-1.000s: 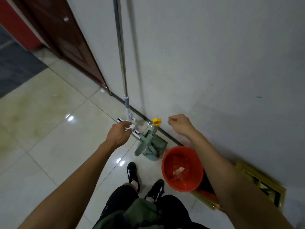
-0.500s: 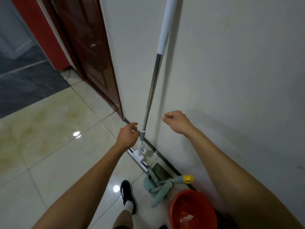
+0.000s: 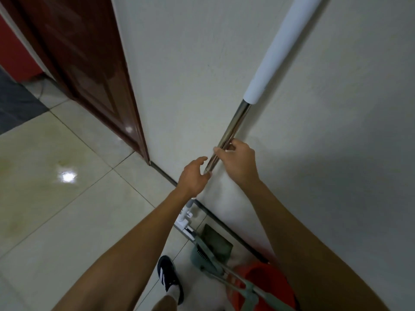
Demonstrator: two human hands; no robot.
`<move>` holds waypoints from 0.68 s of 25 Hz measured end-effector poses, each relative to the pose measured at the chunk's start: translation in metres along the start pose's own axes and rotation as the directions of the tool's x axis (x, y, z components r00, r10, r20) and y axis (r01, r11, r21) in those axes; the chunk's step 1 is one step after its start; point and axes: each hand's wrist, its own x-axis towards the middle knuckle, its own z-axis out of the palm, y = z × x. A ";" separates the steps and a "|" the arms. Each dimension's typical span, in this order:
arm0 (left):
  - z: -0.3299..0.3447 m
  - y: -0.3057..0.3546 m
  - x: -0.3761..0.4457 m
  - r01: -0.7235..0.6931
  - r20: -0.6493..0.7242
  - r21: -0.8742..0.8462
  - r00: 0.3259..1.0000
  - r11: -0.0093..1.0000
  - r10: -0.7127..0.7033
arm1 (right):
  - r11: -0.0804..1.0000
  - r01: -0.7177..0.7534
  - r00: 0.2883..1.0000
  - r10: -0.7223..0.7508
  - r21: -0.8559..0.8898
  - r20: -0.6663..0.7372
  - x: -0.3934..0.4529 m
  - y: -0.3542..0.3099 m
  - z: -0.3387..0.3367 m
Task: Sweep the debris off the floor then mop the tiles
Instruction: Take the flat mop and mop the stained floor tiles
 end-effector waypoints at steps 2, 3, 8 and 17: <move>0.000 0.007 0.010 -0.056 0.021 0.016 0.998 0.998 0.056 | 0.999 0.028 0.996 -0.026 0.026 -0.080 0.002 -0.007 0.002; 0.001 0.008 0.011 -0.078 0.033 0.022 0.996 0.997 0.078 | 0.999 0.046 0.994 -0.044 0.025 -0.099 0.001 -0.009 0.003; -0.015 -0.008 -0.005 -0.132 0.026 0.047 0.991 0.990 0.131 | 0.993 0.110 0.993 -0.107 0.043 -0.051 -0.016 -0.023 0.014; -0.058 -0.044 -0.114 -0.041 -0.192 -0.031 0.981 0.999 0.034 | 0.958 0.279 0.934 -0.286 0.061 0.213 -0.113 -0.067 0.041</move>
